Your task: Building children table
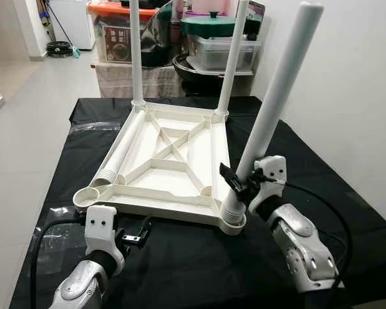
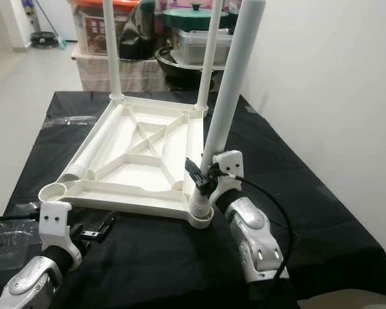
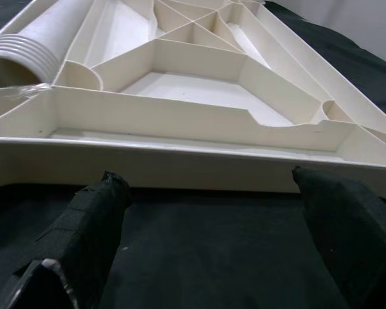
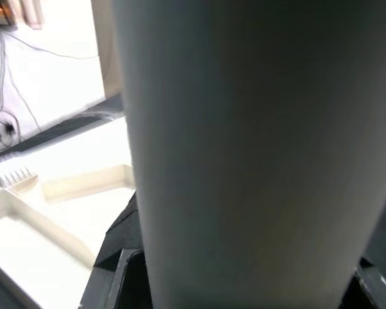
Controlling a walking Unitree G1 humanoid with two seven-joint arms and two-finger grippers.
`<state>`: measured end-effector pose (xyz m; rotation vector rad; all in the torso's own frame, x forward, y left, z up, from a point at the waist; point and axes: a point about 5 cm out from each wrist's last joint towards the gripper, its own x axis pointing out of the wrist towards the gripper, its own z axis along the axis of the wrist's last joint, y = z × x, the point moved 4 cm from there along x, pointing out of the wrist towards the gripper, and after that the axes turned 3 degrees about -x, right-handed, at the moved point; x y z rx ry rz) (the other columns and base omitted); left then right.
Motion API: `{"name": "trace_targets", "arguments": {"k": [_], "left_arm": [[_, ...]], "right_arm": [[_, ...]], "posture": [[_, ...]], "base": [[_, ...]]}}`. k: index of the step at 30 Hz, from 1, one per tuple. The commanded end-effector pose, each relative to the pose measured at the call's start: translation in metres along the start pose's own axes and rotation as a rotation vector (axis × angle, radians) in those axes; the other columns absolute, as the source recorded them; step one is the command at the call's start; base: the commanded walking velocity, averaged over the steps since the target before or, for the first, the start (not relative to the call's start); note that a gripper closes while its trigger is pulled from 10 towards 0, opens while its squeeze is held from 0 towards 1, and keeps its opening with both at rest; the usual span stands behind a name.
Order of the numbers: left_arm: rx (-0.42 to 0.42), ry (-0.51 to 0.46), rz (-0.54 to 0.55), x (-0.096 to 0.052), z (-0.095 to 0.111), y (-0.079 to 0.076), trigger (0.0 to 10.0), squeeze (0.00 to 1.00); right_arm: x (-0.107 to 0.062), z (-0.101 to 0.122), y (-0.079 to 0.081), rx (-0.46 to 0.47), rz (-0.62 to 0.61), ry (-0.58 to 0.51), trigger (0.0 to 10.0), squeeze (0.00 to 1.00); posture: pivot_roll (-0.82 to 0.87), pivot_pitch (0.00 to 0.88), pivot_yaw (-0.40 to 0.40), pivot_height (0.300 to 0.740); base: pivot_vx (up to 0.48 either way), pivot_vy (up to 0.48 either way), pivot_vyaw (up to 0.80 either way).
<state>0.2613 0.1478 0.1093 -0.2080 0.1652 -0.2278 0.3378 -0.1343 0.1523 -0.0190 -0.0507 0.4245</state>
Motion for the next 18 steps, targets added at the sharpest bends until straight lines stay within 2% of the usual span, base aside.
{"name": "trace_targets", "arguments": {"k": [1,10,18], "left_arm": [[0.003,0.001,-0.009,0.001,0.0,-0.001,10.0,0.0],[0.007,0.0,-0.015,0.003,0.0,-0.001,10.0,0.0],[0.015,0.0,-0.016,0.003,0.001,0.0,10.0,0.0]], "right_arm": [[-0.011,-0.033,-0.008,0.018,-0.02,0.139,0.0,0.0],[-0.013,-0.036,-0.012,0.028,-0.028,0.153,0.0,0.0],[-0.006,-0.045,0.007,0.06,-0.012,0.18,0.0,0.0]], "posture": [[0.11,0.0,-0.094,0.74],[0.11,0.0,-0.091,0.74],[0.12,0.0,-0.096,0.74]], "base": [[0.0,0.0,0.0],[0.0,0.0,0.0],[0.0,0.0,0.0]]}}
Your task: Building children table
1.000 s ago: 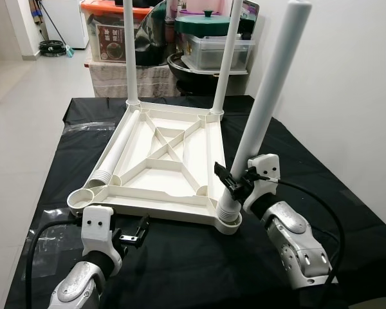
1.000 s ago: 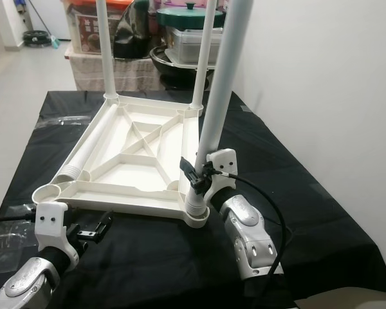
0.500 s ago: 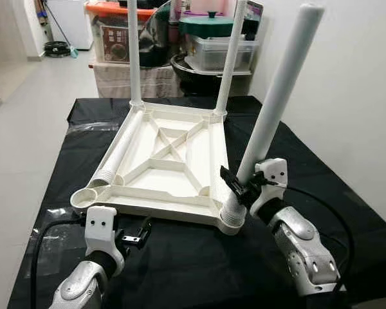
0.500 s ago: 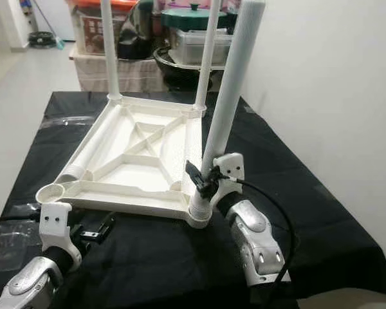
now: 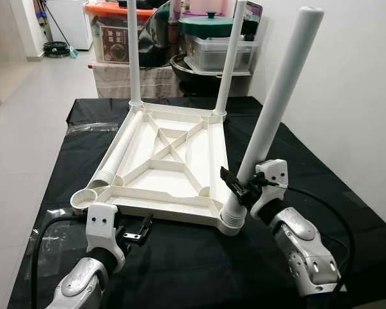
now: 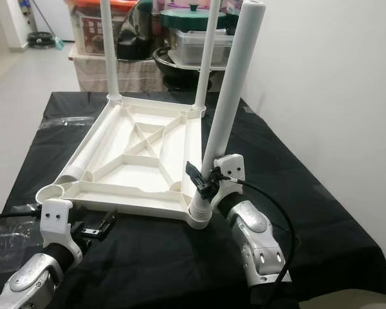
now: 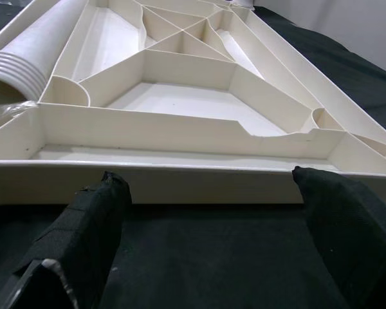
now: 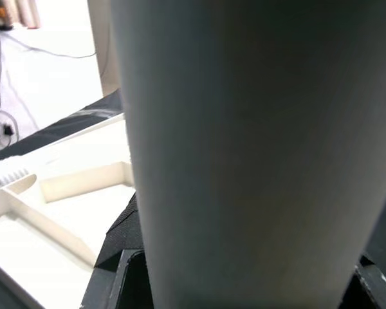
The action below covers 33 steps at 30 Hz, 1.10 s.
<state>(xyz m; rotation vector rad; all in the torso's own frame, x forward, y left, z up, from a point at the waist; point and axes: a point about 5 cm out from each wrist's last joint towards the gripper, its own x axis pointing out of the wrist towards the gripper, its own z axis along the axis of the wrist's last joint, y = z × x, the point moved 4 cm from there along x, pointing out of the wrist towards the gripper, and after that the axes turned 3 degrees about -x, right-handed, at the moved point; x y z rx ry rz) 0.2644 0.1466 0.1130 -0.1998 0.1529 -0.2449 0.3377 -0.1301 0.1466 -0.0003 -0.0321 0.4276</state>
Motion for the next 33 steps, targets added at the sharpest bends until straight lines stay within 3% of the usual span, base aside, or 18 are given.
{"name": "trace_targets", "arguments": {"k": [1,6,10,16,21,26,33], "left_arm": [[0.004,0.009,0.003,0.0,-0.003,0.001,10.0,0.0],[0.005,0.009,0.006,-0.001,-0.003,0.002,10.0,0.0],[0.006,0.009,0.007,-0.001,-0.003,0.002,10.0,0.0],[0.005,0.01,0.004,0.0,-0.004,0.001,10.0,0.0],[0.005,0.009,0.001,0.001,-0.003,0.0,10.0,0.0],[0.008,0.008,0.004,0.001,-0.002,0.001,10.0,0.0],[0.01,0.009,0.011,0.0,-0.003,0.004,10.0,0.0]], "right_arm": [[-0.005,-0.042,0.001,0.043,-0.035,0.173,0.0,0.0],[-0.004,-0.045,-0.007,0.046,-0.136,0.191,0.0,0.0],[-0.011,-0.049,-0.029,0.015,-0.375,0.23,0.0,0.0],[-0.017,-0.055,-0.032,-0.036,-0.524,0.297,0.0,0.0],[-0.025,-0.061,-0.041,0.007,-0.711,0.326,0.0,0.0],[-0.023,-0.063,-0.047,0.062,-0.777,0.329,0.0,0.0],[-0.028,-0.055,-0.057,0.059,-0.88,0.302,0.0,0.0]], "posture": [[0.12,0.0,-0.098,0.74],[0.13,0.0,-0.099,0.74],[0.12,0.0,-0.098,0.74],[0.12,0.0,-0.095,0.74],[0.12,0.0,-0.097,0.74],[0.13,0.0,-0.102,0.74],[0.13,0.0,-0.102,0.74]], "base": [[0.0,0.0,0.0],[0.0,0.0,0.0],[0.0,0.0,0.0],[0.0,0.0,0.0],[0.0,0.0,0.0],[0.0,0.0,0.0],[0.0,0.0,0.0]]}}
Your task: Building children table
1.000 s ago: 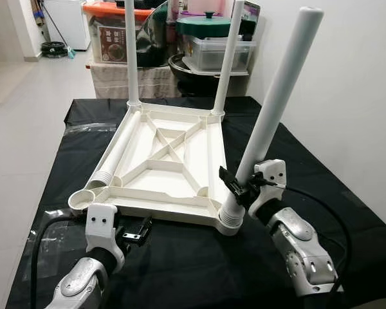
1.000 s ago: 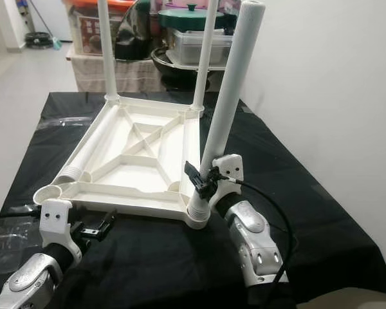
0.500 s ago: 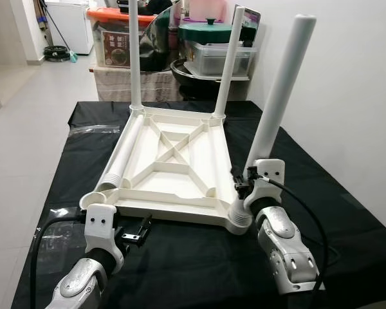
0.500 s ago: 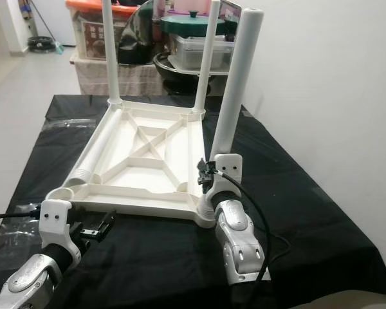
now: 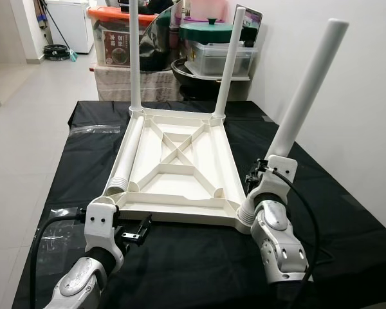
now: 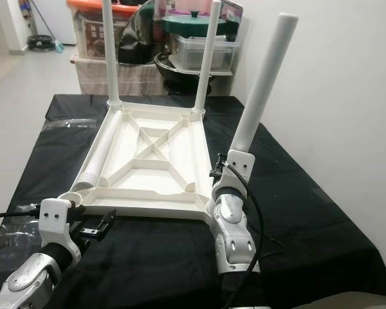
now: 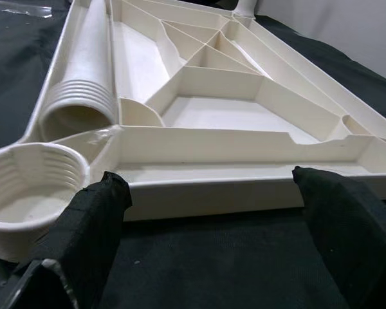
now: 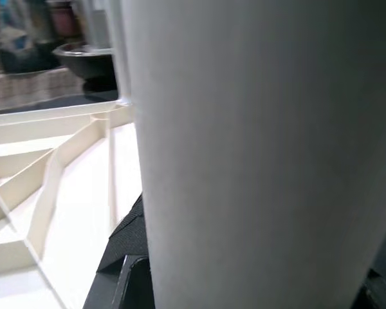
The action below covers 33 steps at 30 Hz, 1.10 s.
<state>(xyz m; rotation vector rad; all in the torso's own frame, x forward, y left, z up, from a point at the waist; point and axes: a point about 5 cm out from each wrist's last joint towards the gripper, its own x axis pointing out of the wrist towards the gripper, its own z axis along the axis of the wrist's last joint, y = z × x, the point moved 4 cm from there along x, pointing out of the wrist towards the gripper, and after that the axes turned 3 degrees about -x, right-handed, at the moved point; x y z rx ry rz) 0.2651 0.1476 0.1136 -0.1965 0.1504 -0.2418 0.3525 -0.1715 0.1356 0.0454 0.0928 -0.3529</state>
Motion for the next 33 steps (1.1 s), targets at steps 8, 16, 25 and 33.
{"name": "trace_targets", "arguments": {"k": [8,16,25,33], "left_arm": [[0.009,0.013,0.0,0.001,-0.003,0.001,10.0,0.0],[0.013,0.011,0.0,0.002,-0.003,0.002,10.0,0.0],[0.014,0.013,0.001,0.002,-0.004,0.002,10.0,0.0],[0.016,0.017,-0.006,0.003,-0.005,0.001,10.0,0.0]], "right_arm": [[-0.004,-0.041,-0.032,-0.031,-0.168,0.145,0.0,0.0],[-0.003,-0.038,-0.034,-0.008,-0.188,0.123,0.0,0.0],[-0.001,-0.03,-0.023,-0.014,-0.129,0.086,0.0,0.0],[-0.001,-0.028,-0.02,-0.017,-0.109,0.078,10.0,0.0]], "posture": [[0.13,0.0,-0.094,0.74],[0.13,0.0,-0.095,0.74],[0.13,0.0,-0.096,0.74],[0.12,0.0,-0.087,0.74]], "base": [[0.0,0.0,0.0],[0.0,0.0,0.0],[0.0,0.0,0.0],[0.0,0.0,0.0]]}}
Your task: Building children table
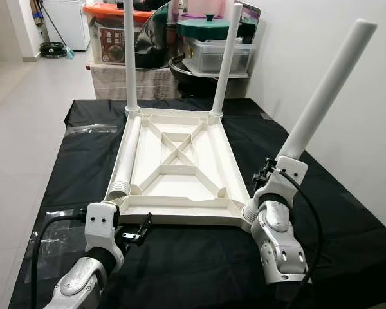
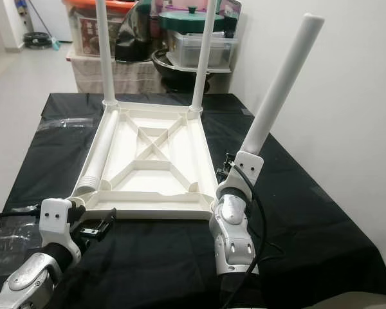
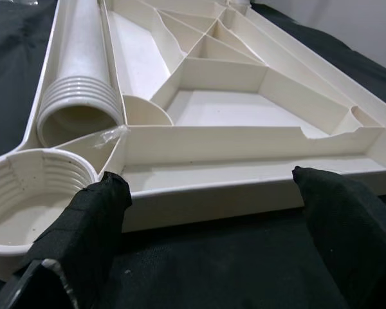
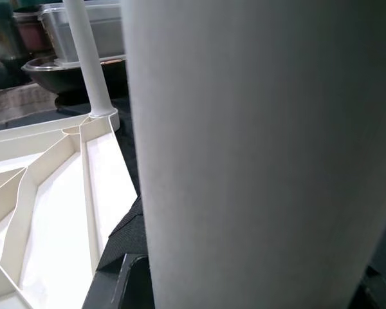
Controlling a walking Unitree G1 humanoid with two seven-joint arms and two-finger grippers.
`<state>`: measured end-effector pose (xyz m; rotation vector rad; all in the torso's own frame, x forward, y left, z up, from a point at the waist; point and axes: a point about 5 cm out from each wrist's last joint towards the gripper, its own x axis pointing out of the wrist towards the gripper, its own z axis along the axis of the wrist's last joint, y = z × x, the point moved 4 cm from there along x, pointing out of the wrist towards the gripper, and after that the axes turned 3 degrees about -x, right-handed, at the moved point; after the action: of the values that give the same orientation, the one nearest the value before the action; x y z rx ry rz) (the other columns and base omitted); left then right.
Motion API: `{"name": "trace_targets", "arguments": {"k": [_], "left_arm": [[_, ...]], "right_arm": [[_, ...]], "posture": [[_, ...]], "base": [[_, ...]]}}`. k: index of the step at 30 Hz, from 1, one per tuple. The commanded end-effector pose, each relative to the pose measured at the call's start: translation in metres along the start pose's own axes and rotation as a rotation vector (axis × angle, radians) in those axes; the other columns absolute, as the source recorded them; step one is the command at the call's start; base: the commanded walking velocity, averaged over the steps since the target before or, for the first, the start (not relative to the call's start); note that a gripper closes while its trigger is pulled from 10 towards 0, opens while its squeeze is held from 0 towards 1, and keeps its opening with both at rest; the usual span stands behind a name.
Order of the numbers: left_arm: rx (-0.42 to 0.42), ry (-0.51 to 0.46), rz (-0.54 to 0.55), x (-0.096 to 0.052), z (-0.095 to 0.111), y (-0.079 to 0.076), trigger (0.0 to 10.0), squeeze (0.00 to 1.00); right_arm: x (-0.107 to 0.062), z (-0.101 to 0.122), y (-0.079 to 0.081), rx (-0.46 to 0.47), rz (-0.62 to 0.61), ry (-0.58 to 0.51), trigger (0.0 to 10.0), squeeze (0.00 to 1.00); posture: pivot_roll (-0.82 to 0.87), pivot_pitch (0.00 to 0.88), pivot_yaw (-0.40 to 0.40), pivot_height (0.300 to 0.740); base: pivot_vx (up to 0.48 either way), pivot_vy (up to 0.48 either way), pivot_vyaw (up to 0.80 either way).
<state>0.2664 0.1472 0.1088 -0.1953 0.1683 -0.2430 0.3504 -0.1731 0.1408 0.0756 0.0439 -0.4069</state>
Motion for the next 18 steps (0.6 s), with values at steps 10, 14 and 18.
{"name": "trace_targets", "arguments": {"k": [10,14,18], "left_arm": [[0.019,-0.001,-0.011,0.003,-0.001,-0.001,10.0,0.0],[0.02,-0.002,-0.014,0.003,0.0,-0.001,10.0,0.0],[0.022,-0.004,-0.015,0.004,0.0,-0.001,10.0,0.0]], "right_arm": [[-0.002,-0.027,-0.013,-0.054,-0.015,0.092,10.0,0.0],[-0.001,-0.021,-0.011,-0.053,-0.002,0.07,10.0,0.0],[-0.001,-0.019,-0.011,-0.05,-0.001,0.066,10.0,0.0]], "posture": [[0.12,0.0,-0.088,0.74],[0.12,0.0,-0.087,0.74],[0.12,0.0,-0.087,0.74]], "base": [[0.0,0.0,0.0],[0.0,0.0,0.0],[0.0,0.0,0.0]]}}
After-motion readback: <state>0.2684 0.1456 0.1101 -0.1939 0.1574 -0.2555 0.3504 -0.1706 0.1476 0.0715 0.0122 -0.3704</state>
